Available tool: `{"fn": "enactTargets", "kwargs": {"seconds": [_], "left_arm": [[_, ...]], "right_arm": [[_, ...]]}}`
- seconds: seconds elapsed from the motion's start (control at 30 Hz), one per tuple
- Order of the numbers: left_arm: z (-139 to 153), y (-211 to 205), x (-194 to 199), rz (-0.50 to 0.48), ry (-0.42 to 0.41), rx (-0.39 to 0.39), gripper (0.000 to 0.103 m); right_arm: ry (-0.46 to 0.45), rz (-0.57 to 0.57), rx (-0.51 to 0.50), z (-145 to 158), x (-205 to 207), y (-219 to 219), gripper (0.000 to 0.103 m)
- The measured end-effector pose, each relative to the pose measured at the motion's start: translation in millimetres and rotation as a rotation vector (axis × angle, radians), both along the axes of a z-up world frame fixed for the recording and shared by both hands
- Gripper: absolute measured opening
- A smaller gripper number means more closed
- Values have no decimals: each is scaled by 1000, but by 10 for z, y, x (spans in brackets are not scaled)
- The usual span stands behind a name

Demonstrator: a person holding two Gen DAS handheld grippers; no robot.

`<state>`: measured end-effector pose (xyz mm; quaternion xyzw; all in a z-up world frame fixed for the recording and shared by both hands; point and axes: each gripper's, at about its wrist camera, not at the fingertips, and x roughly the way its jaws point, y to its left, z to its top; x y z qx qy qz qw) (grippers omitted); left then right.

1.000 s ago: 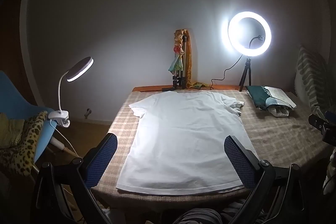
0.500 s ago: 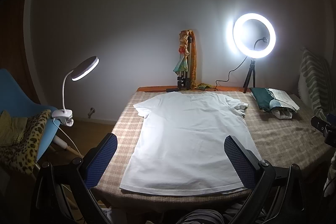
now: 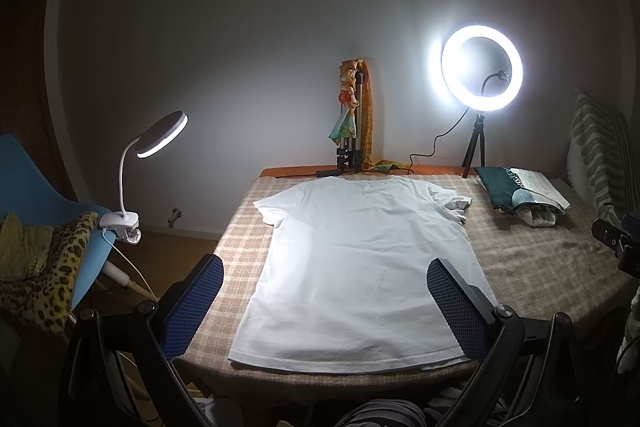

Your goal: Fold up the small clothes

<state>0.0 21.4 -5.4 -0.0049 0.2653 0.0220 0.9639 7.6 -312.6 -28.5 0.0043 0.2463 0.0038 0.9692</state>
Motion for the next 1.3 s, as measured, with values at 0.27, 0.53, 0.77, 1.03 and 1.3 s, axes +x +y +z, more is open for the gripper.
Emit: {"fn": "enactTargets", "kwargs": {"seconds": [0.27,0.53,0.77,1.03,1.3], "left_arm": [[1,-5,-8,0,-2,2,103],[37,-33,-46,-9,-7,14,103],[42,-60,-73,-21,-14,19,103],[41,8,-63,-25,-25,19,103],[-6,224,-64,-27,-28,13,103]], "right_arm": [[0,1,1,-3,-1,-5,103],[-2,0,3,-2,-4,-7,103],[-14,-3,6,16,-54,-4,103],[-35,-3,22,110,-109,98,103],[-49,15,48,218,-135,364,103]]}}
